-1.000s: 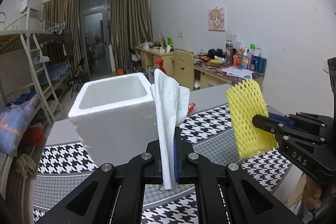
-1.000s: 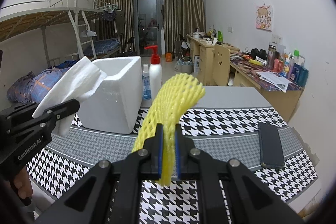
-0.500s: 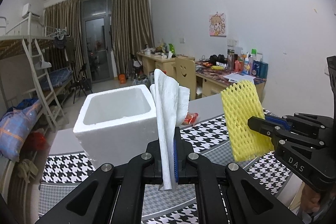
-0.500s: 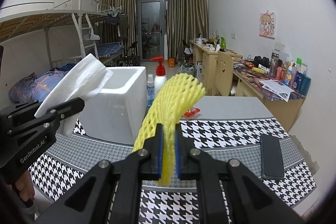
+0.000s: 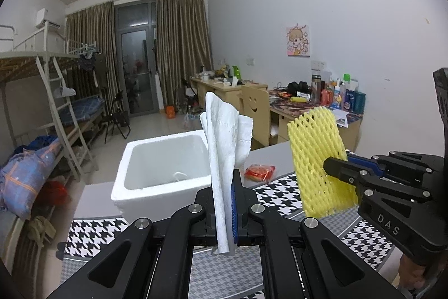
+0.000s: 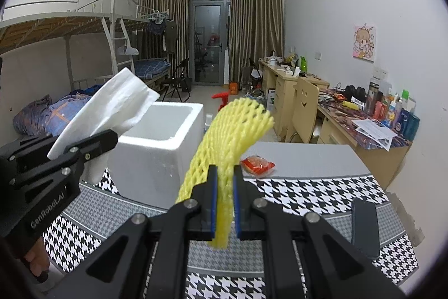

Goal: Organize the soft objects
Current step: 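Carry the wipe pack and yellow foam net with both tools over the foam box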

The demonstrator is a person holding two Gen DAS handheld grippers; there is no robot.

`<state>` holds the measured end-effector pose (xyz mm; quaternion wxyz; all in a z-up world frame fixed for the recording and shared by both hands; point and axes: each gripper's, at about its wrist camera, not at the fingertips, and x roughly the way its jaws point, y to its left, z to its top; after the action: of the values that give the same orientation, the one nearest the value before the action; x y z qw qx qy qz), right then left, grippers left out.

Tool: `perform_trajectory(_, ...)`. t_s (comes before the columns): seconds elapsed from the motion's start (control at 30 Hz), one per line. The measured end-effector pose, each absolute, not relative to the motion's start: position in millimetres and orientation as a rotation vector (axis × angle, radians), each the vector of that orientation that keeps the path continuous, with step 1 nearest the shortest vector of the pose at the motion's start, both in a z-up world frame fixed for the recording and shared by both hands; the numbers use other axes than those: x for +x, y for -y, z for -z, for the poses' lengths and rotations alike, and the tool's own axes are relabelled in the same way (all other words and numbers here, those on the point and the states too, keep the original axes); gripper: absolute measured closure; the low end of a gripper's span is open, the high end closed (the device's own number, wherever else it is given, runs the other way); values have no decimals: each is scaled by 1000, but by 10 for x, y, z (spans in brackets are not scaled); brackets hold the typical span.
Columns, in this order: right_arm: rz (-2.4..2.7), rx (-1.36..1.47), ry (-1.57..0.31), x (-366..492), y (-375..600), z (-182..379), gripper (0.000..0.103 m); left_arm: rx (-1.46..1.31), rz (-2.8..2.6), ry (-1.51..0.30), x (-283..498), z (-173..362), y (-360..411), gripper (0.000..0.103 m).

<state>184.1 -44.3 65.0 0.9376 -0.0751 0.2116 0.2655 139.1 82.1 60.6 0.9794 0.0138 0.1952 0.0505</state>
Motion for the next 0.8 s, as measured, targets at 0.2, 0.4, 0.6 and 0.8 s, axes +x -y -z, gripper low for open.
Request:
perform_trajectory(0.2,-559,-161,-432,1889,367,-700,90,24,-122,-389,1453,-658,-885,97)
perform_trajectory(0.4,-576,-168,-426,1938,306,-747,90,38,-140,-389,1510,-698,-918,97)
perform_trajectory(0.6,-586,-174,-409,1958,254,-802,90,38,-180,-378,1561,-733,-992,97)
perform_trajectory(0.8,-599,-174,-386,1983,171,-869,90,25,-213,-372,1625,-775,-1108,97)
